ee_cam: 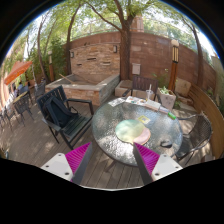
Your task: Arrange mouse
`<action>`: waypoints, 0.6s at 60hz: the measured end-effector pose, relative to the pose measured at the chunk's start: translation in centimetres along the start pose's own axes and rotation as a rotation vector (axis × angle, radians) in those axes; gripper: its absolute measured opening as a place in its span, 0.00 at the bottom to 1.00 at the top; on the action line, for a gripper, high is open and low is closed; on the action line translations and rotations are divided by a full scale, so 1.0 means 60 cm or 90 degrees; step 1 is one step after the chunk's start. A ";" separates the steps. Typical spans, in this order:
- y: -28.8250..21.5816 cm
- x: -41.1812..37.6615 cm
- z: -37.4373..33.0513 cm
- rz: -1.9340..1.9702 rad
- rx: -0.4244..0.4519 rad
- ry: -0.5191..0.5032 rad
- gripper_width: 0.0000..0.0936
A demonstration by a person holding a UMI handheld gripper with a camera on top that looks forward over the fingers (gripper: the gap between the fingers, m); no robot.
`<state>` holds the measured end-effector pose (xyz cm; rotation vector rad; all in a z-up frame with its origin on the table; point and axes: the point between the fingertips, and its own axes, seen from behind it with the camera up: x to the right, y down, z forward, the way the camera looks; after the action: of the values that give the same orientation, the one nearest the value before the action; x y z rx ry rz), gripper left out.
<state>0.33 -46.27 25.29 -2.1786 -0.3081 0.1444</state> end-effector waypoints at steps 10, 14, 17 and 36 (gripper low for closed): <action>0.048 0.045 0.008 0.012 -0.030 0.022 0.91; 0.085 0.078 0.025 0.021 -0.048 0.030 0.90; 0.112 0.110 0.038 0.030 -0.059 0.039 0.90; 0.226 0.427 0.161 0.080 -0.090 0.150 0.91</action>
<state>25.19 -39.37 8.88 -2.3272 -0.0483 -0.0653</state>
